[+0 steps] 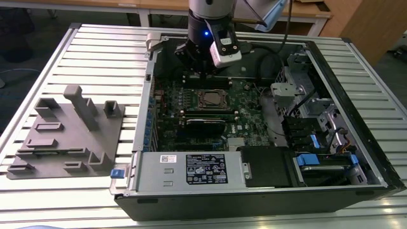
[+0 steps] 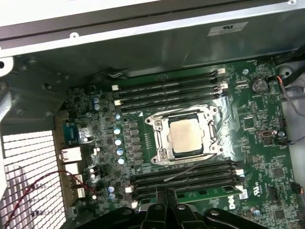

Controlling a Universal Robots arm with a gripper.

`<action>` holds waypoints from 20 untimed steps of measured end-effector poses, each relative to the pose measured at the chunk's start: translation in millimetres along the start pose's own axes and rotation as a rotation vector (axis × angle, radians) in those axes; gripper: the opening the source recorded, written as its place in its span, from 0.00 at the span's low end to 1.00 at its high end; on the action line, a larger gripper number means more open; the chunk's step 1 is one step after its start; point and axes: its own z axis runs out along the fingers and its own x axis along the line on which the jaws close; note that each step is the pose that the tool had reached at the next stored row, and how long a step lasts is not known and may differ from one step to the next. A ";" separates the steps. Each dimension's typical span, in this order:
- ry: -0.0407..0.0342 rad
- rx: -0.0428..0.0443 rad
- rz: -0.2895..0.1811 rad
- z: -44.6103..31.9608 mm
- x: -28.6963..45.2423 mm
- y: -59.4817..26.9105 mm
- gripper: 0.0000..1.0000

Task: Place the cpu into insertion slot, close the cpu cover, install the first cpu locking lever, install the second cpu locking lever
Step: 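Install the second cpu locking lever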

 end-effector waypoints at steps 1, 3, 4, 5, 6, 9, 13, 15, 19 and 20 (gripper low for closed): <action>0.0000 0.0000 0.000 0.1 -1.9 0.4 0.11; 0.0000 0.0000 0.000 0.3 -6.3 1.2 0.11; 0.0000 0.0000 0.000 0.5 -8.5 1.6 0.11; 0.0000 0.0000 0.000 0.6 -10.5 2.0 0.11; 0.0000 0.0000 0.000 0.7 -12.1 2.3 0.11; 0.0000 0.0000 0.000 0.8 -16.3 3.3 0.11; -0.0001 -0.0001 0.000 1.0 -18.3 3.8 0.11; 0.0000 -0.0001 -0.001 1.1 -19.1 4.0 0.11; 0.0001 -0.0001 -0.003 1.3 -21.0 4.4 0.11; 0.0001 -0.0001 -0.003 1.3 -21.0 4.4 0.11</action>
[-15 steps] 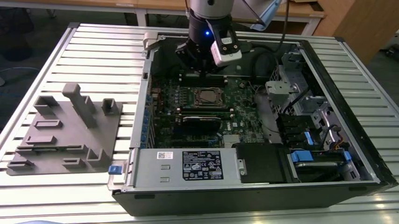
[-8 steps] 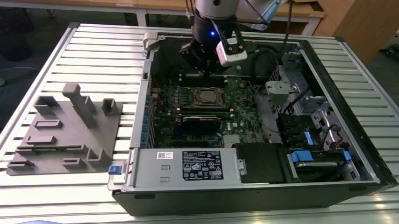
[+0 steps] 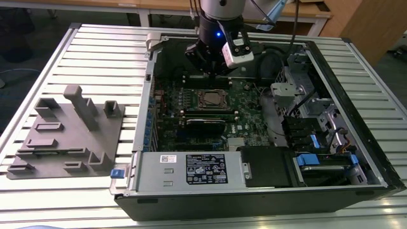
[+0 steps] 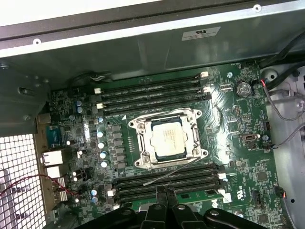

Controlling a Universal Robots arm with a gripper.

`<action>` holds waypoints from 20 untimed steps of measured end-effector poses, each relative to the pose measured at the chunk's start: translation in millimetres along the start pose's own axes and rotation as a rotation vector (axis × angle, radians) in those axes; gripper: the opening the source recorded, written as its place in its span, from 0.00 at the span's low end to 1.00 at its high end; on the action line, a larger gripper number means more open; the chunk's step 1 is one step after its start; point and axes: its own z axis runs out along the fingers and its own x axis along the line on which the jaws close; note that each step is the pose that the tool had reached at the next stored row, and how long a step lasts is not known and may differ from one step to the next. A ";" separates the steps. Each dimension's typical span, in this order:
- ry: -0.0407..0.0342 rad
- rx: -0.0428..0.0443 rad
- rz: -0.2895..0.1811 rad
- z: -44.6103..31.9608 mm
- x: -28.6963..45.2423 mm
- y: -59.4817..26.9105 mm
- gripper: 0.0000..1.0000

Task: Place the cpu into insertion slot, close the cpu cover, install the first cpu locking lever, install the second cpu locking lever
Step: 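Install the second cpu locking lever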

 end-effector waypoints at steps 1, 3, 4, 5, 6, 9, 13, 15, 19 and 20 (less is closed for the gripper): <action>0.0001 0.0001 0.000 0.0 0.0 0.0 0.11; 0.0001 0.0001 0.000 0.0 -0.1 0.0 0.11; 0.0000 0.0001 0.000 0.0 -0.1 0.0 0.11; 0.0000 0.0001 0.000 0.0 -0.1 0.0 0.11; 0.0001 0.0001 0.000 0.1 -0.1 0.0 0.11; 0.0000 0.0001 0.000 2.6 -0.1 0.0 0.11; 0.0000 0.0000 0.000 8.2 0.0 0.1 0.11; 0.0000 0.0002 0.000 9.5 0.3 1.2 0.11; 0.0000 0.0000 0.000 11.4 0.4 5.2 0.11; 0.0001 0.0000 0.000 11.8 0.1 5.9 0.11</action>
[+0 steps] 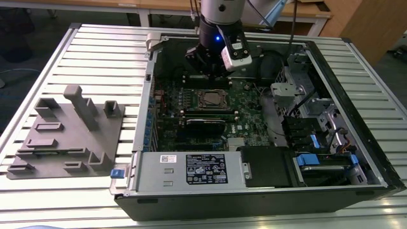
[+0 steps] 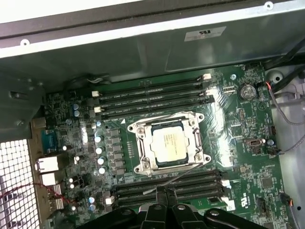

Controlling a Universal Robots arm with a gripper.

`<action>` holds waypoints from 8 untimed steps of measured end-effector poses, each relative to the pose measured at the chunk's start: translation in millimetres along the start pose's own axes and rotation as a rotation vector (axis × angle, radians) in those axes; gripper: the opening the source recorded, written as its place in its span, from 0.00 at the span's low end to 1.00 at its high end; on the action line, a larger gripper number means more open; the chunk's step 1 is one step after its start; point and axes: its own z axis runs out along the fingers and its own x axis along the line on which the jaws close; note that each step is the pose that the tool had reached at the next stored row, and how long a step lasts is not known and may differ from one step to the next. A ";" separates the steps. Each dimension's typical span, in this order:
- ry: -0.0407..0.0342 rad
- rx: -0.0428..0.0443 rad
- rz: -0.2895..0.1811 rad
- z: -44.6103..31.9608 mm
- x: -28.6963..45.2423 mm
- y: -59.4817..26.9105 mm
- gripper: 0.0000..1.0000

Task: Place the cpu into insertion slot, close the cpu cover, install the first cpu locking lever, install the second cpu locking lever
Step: 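Install the second cpu locking lever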

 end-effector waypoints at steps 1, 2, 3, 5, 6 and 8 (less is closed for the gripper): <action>0.0000 0.0001 0.000 0.6 -0.4 0.6 0.11; 0.0000 0.0001 0.000 1.1 -0.9 1.4 0.11; 0.0000 0.0002 0.000 1.7 -1.8 2.2 0.11; -0.0001 -0.0001 0.000 3.1 -4.2 2.9 0.11; 0.0000 0.0001 0.000 3.5 -4.9 3.1 0.11; 0.0000 0.0006 0.000 4.0 -5.7 3.2 0.11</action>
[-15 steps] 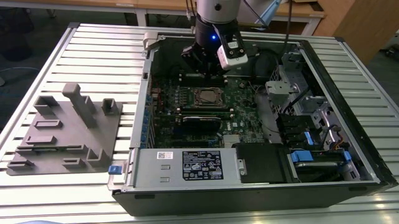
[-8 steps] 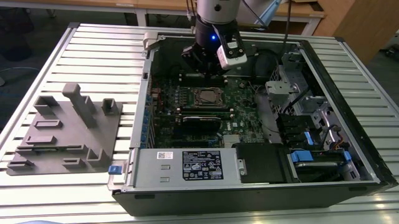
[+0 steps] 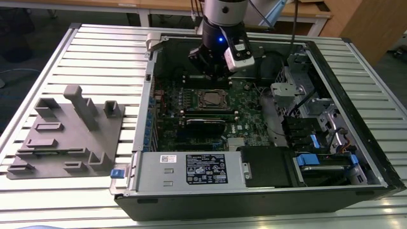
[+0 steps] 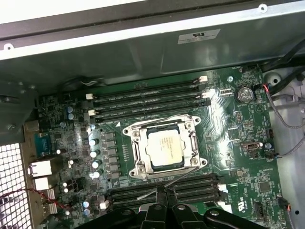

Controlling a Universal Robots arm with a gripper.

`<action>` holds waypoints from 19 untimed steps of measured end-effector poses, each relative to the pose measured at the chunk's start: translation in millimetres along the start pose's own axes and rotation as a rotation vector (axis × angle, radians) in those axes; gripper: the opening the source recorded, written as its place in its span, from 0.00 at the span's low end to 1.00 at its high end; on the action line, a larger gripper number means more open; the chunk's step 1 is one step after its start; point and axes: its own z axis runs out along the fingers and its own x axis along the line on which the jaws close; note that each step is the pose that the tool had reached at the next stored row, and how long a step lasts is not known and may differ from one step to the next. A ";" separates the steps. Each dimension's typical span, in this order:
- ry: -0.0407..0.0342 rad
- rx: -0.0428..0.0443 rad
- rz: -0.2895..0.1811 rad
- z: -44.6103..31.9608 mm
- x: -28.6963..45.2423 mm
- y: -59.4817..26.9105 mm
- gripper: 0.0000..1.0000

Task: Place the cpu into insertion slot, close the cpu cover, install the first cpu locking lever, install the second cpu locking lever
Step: 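Install the second cpu locking lever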

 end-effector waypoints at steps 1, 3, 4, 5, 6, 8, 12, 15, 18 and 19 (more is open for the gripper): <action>-0.0002 -0.0001 0.000 0.4 -0.2 -0.1 0.11; -0.0001 -0.0003 0.000 1.4 -0.6 -0.6 0.11; -0.0002 -0.0003 0.000 2.5 -0.6 -0.8 0.11; -0.0001 -0.0002 0.000 3.6 -0.7 -1.4 0.11; 0.0000 0.0001 0.000 4.5 -0.9 -2.5 0.11; -0.0001 -0.0002 0.000 6.5 -1.6 -5.7 0.11; -0.0001 -0.0001 0.000 11.5 -1.7 -7.3 0.11; -0.0001 -0.0002 -0.001 16.9 -1.7 -7.5 0.11; -0.0001 -0.0002 -0.002 20.8 -1.5 -7.9 0.11; -0.0001 -0.0002 -0.002 22.0 -1.2 -8.1 0.11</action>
